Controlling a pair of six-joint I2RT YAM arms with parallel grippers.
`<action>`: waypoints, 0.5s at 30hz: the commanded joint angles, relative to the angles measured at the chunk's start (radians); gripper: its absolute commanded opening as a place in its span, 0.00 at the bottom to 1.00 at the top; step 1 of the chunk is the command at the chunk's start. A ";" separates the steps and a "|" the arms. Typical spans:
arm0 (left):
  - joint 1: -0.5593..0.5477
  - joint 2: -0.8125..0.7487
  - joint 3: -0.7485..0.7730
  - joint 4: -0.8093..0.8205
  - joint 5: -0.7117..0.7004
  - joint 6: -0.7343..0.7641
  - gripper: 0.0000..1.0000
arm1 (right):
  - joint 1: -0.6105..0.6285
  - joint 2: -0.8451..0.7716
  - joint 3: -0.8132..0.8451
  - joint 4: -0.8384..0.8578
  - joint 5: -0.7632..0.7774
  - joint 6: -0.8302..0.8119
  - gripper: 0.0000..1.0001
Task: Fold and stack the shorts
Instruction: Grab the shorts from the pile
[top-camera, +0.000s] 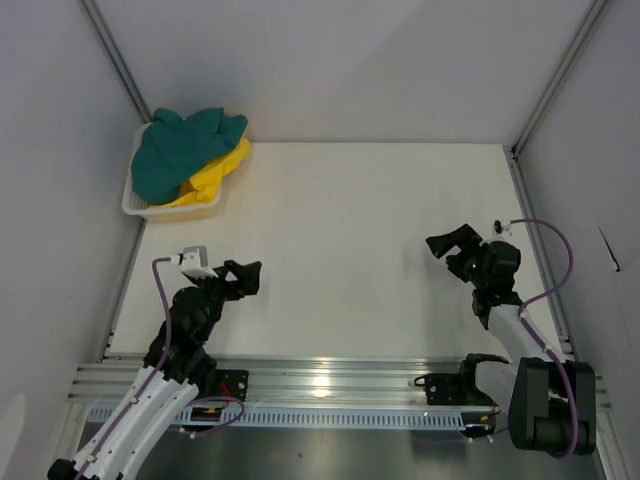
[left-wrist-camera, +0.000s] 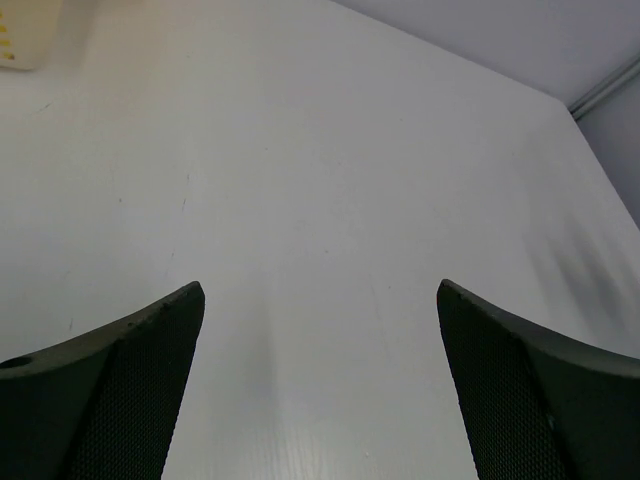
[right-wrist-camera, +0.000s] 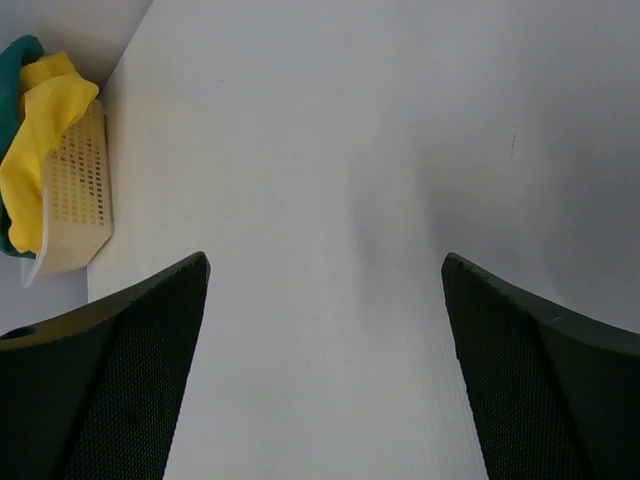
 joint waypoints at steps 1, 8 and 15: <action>0.003 0.040 0.016 -0.013 -0.065 -0.016 0.99 | 0.006 0.018 0.012 0.076 -0.016 -0.019 0.99; 0.011 0.221 0.134 -0.131 -0.114 -0.157 0.99 | 0.009 0.020 0.007 0.079 -0.017 -0.033 1.00; 0.064 0.417 0.497 -0.301 -0.131 -0.280 0.99 | 0.018 0.043 0.010 0.093 -0.025 -0.030 0.99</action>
